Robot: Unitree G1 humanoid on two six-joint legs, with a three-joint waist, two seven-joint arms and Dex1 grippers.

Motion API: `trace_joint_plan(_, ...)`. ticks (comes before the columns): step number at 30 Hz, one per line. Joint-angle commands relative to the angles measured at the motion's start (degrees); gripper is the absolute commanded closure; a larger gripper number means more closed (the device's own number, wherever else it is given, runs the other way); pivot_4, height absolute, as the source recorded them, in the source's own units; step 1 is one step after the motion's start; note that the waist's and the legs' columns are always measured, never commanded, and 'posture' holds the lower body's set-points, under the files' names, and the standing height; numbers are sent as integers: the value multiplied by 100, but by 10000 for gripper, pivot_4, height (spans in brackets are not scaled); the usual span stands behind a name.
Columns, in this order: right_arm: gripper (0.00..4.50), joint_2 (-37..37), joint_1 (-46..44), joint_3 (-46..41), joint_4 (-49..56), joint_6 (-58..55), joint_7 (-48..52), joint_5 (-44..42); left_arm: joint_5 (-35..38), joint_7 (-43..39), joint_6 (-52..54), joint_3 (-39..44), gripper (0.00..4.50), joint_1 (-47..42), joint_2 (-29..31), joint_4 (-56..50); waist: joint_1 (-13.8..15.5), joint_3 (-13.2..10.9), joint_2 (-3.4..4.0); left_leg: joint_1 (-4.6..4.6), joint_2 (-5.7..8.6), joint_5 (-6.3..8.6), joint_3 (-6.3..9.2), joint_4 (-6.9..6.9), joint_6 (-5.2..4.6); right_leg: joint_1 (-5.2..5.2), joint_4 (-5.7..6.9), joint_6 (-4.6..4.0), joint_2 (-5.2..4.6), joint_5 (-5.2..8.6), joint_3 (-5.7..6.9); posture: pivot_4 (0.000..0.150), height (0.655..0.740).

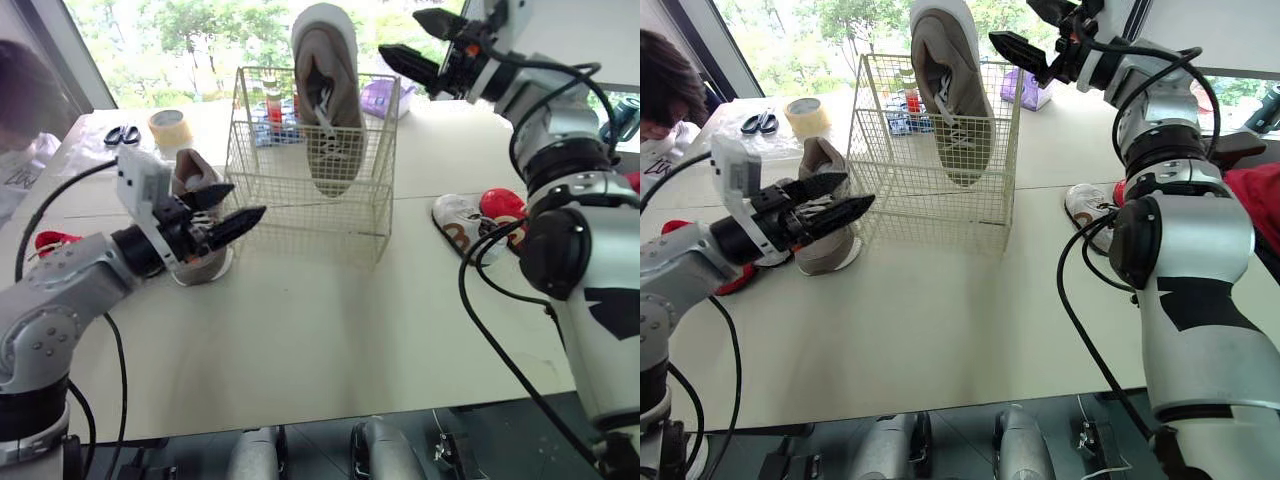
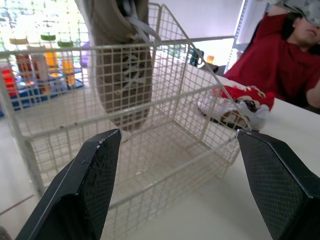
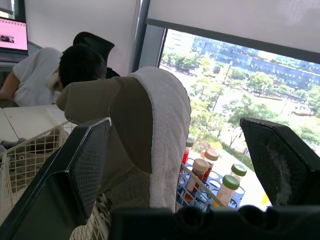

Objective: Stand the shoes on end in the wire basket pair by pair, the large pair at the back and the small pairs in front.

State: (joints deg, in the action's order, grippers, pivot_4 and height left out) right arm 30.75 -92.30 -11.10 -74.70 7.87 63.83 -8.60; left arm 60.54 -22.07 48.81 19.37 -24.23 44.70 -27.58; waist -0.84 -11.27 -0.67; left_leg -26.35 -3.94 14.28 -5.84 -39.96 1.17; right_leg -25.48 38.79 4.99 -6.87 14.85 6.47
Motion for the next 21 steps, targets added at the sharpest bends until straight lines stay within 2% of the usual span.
trace_joint_plan(1, 20, 242, 368, -5, 1497, -451, 1035, -451, 172, 449, 355, 578, 4641, -699, 507, 602, -3, 0, 0, 0, 0, 0, 0, 0, 0, -1, 1, 0, 0, 0, 0, 1500, 6938)
trace_joint_plan(3, 0, 404, 1023, 79, 3286, -1681, 1320, -963, -352, 463, 487, 348, 179, -1313, 940, 1525, 23, 1, -2, 0, -1, 0, 4, 0, 0, 1, 3, 0, 0, 0, 5, 1500, 6938)
trace_joint_plan(5, 0, 559, 1572, 33, 4943, -3039, 1088, -1573, -945, 510, 749, -174, 179, -1955, 1254, 2533, 38, 0, -1, 1, 0, 0, 3, -1, 0, 2, 5, 1, 0, 1, 6, 1500, 6938)
trace_joint_plan(8, 0, 1067, 2428, 143, 7029, -4906, 934, -2469, -1494, 114, 1004, -786, 179, -2971, 1267, 4002, 55, 3, 6, 2, 4, -1, 5, -1, 0, 3, 20, 3, -1, 2, 6, 1500, 6938)
trace_joint_plan(11, 0, 1855, 3348, 388, 8770, -6138, 1025, -3176, -2795, -619, 662, -1990, 179, -4120, 1132, 5799, 122, 8, -4, 3, 4, -1, 5, -4, 0, 4, 16, 4, 0, 4, 10, 1500, 6938)
trace_joint_plan(14, 0, 2189, 4122, 268, 9949, -6501, 758, -3643, -4118, -1159, -337, -2889, 179, -5413, 584, 7989, 158, 7, -25, 4, 4, 0, 5, -8, -1, 4, 17, 2, 0, 3, 11, 1500, 6938)
trace_joint_plan(16, 0, 2350, 4495, 180, 10373, -6602, 516, -3725, -4736, -1412, -1027, -3175, 179, -5950, 281, 8994, 162, 4, -30, -1, 4, 1, 3, -9, -2, 2, 15, 1, 1, 2, 10, 1500, 6938)
trace_joint_plan(21, 0, 2303, 4923, -185, 11005, -6865, -345, -4157, -5600, -1197, -1902, -3183, 179, -6303, -299, 10243, 132, 4, -32, -8, 2, 3, -3, -5, -4, -11, 6, 2, 0, 2, 4, 1500, 6938)
